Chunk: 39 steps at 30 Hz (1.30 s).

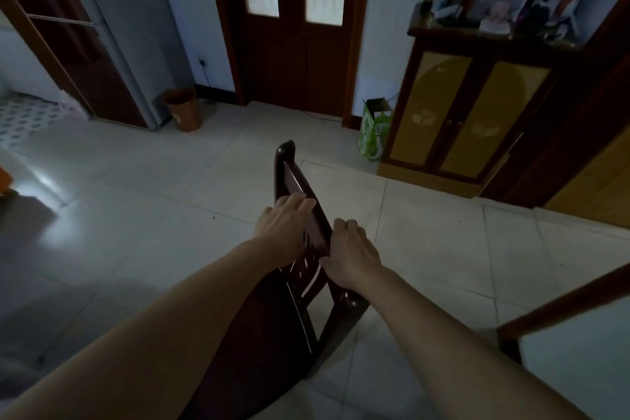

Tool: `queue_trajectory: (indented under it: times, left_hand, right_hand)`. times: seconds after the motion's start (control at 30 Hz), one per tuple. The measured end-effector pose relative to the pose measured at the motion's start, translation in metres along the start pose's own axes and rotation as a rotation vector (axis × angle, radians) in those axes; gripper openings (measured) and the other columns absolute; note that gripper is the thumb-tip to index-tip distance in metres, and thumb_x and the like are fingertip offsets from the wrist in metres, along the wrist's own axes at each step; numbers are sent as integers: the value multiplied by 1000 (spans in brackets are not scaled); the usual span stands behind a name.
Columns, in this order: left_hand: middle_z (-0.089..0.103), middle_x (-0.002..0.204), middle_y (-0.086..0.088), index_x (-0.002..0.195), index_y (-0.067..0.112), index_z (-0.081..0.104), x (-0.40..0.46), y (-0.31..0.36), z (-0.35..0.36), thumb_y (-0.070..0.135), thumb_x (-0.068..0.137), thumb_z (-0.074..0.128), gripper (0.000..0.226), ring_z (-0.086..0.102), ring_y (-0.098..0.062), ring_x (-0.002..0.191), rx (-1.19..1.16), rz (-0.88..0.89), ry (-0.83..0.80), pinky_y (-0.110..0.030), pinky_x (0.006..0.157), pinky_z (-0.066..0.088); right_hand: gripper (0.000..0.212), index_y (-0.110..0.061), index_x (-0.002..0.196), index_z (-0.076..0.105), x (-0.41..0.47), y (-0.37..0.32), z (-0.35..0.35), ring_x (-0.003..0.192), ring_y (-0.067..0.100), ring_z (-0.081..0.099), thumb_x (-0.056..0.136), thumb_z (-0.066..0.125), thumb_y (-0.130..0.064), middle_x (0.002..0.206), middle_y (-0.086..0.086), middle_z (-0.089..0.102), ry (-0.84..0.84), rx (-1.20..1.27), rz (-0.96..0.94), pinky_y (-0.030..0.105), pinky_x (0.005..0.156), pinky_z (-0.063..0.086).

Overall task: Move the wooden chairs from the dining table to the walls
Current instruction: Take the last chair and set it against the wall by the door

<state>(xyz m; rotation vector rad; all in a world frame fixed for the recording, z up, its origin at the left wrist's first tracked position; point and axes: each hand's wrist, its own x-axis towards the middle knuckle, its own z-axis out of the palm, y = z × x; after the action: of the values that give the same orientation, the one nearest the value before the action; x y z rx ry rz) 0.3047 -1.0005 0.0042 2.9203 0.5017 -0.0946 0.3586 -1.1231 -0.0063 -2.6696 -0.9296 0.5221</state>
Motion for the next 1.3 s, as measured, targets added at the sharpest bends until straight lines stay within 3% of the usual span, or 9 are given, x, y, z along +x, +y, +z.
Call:
queue_trajectory:
  times: [0.13, 0.2, 0.3, 0.4, 0.6, 0.77, 1.03, 1.3]
  left_hand:
    - [27, 153, -4, 144, 18, 32, 38, -11, 12, 14, 78, 66, 74, 23, -24, 142, 106, 121, -43, -43, 111, 29]
    - [33, 150, -3, 138, 21, 41, 58, -17, 16, 19, 80, 64, 62, 22, -23, 141, 157, 183, -50, -45, 111, 25]
    - [54, 125, 1, 111, 23, 56, 84, -24, 20, 17, 83, 58, 29, 37, -20, 129, 222, 296, 2, -43, 107, 26]
    - [61, 104, 0, 95, 20, 56, 105, -27, 23, 15, 84, 56, 12, 50, -21, 110, 318, 425, 8, -42, 104, 30]
    - [64, 94, 0, 88, 20, 54, 121, -32, 19, 11, 85, 56, 10, 59, -21, 91, 504, 675, -22, -33, 76, 38]
    - [61, 86, 0, 74, 21, 37, 121, -20, 16, 8, 82, 58, 26, 60, -19, 81, 541, 789, -62, -32, 62, 38]
    - [61, 91, -3, 88, 16, 52, 122, 58, -16, 9, 82, 57, 10, 61, -24, 85, 569, 980, -71, -34, 58, 36]
    - [61, 90, -1, 88, 19, 54, 119, 192, -24, 12, 83, 57, 8, 61, -22, 84, 585, 1160, 25, -32, 57, 34]
  right_hand:
    - [60, -7, 131, 36, 24, -5, 8, 119, 29, 45, 84, 65, -29, 131, 14, 42, -37, -53, 113, 37, 90, 43]
    - [57, -7, 129, 39, 34, -8, 15, 118, 29, 47, 83, 66, -27, 129, 13, 46, -56, -74, 175, 36, 88, 43]
    - [36, -10, 114, 47, 48, -14, 24, 104, 26, 57, 84, 63, -23, 116, 9, 58, -5, -31, 273, 31, 73, 38]
    - [26, -11, 107, 50, 58, -21, 30, 94, 26, 62, 87, 61, -26, 106, 8, 63, 98, 7, 318, 30, 66, 37]
    - [22, -11, 101, 51, 58, -22, 33, 87, 26, 64, 87, 61, -25, 98, 7, 65, 182, 6, 260, 29, 61, 36]
    - [26, -12, 100, 51, 40, -15, 29, 89, 26, 63, 87, 61, -32, 98, 7, 64, 183, -10, 245, 28, 65, 36]
    - [24, -14, 96, 50, -1, 25, -13, 85, 26, 64, 85, 63, -31, 94, 7, 64, 293, -32, 385, 29, 63, 36]
    - [26, -14, 100, 51, -62, 111, -54, 83, 25, 64, 85, 63, -32, 92, 5, 64, 438, -46, 553, 29, 61, 37]
